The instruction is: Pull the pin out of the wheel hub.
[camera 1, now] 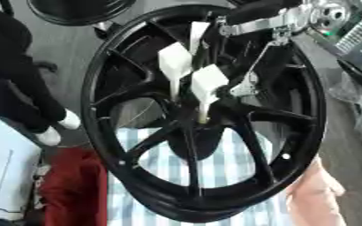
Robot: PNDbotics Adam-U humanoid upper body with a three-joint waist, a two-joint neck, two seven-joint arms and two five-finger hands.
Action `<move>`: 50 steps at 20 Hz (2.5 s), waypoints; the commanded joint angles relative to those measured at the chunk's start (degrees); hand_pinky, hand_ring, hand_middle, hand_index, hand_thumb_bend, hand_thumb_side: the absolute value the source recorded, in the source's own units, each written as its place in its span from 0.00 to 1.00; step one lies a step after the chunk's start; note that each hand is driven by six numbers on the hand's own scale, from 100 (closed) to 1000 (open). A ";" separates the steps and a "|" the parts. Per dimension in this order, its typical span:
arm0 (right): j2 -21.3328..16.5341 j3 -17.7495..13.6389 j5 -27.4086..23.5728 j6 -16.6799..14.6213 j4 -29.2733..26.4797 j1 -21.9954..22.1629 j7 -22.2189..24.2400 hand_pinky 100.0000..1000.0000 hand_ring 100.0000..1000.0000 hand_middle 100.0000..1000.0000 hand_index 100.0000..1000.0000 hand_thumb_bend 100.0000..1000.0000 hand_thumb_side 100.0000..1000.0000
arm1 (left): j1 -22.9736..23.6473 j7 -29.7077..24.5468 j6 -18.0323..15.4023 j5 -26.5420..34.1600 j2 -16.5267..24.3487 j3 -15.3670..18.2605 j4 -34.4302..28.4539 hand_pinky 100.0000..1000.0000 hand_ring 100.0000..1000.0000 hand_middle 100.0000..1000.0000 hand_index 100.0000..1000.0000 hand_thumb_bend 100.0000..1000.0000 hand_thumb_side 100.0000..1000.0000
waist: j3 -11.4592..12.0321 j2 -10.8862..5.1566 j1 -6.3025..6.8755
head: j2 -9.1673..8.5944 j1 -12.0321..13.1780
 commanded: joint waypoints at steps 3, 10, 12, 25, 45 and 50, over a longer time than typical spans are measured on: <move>-0.14 -0.89 0.26 0.26 -0.92 -0.92 -0.91 0.70 0.66 0.57 0.71 0.21 0.20 | -0.70 -0.17 -0.09 0.34 0.80 0.29 -0.73 0.70 0.80 0.68 0.68 0.20 0.56 | 0.06 -1.02 0.14 | 0.18 -0.06; 0.28 -0.61 0.76 -0.29 -0.86 -0.97 -0.42 0.69 0.65 0.54 0.68 0.24 0.14 | -0.82 -0.27 -0.10 0.55 0.79 0.29 -0.72 0.70 0.80 0.68 0.68 0.20 0.56 | 0.11 -1.02 0.12 | 0.14 -0.03; 0.36 -0.62 0.83 -0.34 -0.77 -0.96 -0.42 0.69 0.64 0.53 0.67 0.24 0.13 | -0.84 -0.29 -0.10 0.57 0.79 0.27 -0.70 0.70 0.80 0.68 0.68 0.20 0.56 | 0.11 -1.02 0.11 | 0.10 -0.04; 0.77 -0.67 0.56 0.36 -1.36 -0.70 -3.63 0.65 0.56 0.40 0.56 0.17 0.00 | -0.82 -0.40 -0.13 0.64 0.80 0.25 -0.63 0.70 0.80 0.68 0.68 0.20 0.56 | 0.16 -0.99 0.10 | 0.11 -0.13; -1.92 -2.92 -0.78 3.36 -5.82 -1.65 -6.32 0.62 0.51 0.29 0.46 0.16 0.00 | -0.55 -0.49 -0.10 0.63 1.05 0.32 -0.44 0.70 0.80 0.68 0.68 0.20 0.57 | -0.23 -1.28 -0.08 | 0.15 -0.22; -3.65 -4.76 -2.16 6.03 -9.73 -1.99 -6.51 0.61 0.50 0.28 0.45 0.18 0.00 | -0.39 -0.49 -0.09 0.60 1.12 0.34 -0.41 0.70 0.80 0.68 0.68 0.20 0.57 | -0.25 -1.36 -0.20 | 0.17 -0.23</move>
